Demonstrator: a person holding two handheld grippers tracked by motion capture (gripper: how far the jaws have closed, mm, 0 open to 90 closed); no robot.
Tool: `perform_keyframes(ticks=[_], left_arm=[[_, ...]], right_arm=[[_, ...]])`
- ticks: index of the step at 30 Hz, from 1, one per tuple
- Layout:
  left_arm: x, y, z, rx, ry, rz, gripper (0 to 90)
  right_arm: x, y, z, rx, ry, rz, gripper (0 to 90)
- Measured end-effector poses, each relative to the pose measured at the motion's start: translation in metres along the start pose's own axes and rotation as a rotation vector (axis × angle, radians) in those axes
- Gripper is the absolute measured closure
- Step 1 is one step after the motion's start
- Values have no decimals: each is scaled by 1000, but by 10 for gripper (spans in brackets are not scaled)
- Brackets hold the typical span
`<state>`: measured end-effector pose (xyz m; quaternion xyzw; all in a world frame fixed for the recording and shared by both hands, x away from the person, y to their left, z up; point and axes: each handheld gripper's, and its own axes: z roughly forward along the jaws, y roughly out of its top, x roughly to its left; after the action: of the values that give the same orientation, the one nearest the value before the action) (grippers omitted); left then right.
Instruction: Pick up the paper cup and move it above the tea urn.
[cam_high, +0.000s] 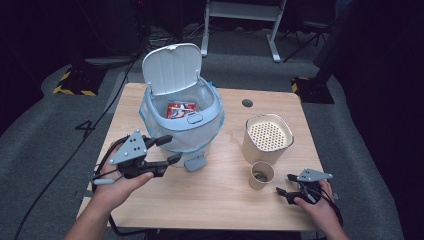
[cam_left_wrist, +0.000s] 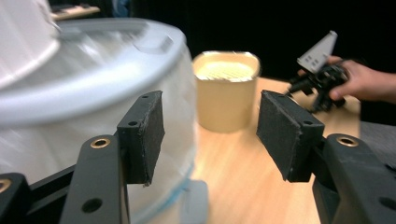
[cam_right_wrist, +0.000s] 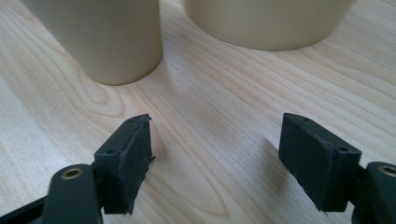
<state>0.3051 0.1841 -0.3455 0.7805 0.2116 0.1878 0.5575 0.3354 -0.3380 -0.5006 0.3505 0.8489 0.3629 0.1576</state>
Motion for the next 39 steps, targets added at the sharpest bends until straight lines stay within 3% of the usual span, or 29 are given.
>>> perform_keyframes(ticks=[3, 8, 9, 10, 12, 13, 14, 17, 19, 22, 27, 30, 33, 36, 39], left_arm=[[-3, -9, 2, 22, -10, -4, 414], [-8, -42, 12, 62, -36, -40, 414], [-8, -42, 12, 62, -36, -40, 414], [-9, -53, 15, 79, -36, -47, 412], [-11, -58, 16, 94, -27, -37, 410], [-13, -68, 20, 129, 2, -10, 409], [-13, -68, 20, 129, 2, -10, 409], [-15, -84, 28, 211, -2, 4, 409], [-15, -87, 30, 222, -1, 2, 407], [-15, -100, 38, 231, -26, -47, 403], [-14, -117, 45, 260, -34, -96, 403], [-11, -129, 51, 304, -25, -148, 401], [-10, -133, 54, 331, -11, -158, 401], [-7, -139, 58, 369, 16, -200, 401], [-6, -142, 60, 388, 34, -206, 397]], right_arm=[[1, 1, 0, 5, 4, -6, 261], [6, 3, -2, -5, 24, -21, 251], [7, 4, -3, -6, 28, -26, 248], [8, 4, -3, -6, 31, -27, 241], [8, 5, -3, -8, 33, -28, 234], [10, 6, -4, -13, 38, -31, 225], [10, 6, -4, -13, 38, -31, 225], [12, 7, -4, -23, 48, -36, 215], [14, 8, -4, -36, 54, -34, 214], [16, 8, -5, -62, 61, -26, 214], [19, 11, -7, -96, 80, -16, 202], [21, 13, -6, -119, 97, -4, 194], [23, 15, -3, -132, 106, -3, 182], [26, 18, 0, -146, 116, 7, 181], [29, 21, 4, -160, 133, 12, 181]])
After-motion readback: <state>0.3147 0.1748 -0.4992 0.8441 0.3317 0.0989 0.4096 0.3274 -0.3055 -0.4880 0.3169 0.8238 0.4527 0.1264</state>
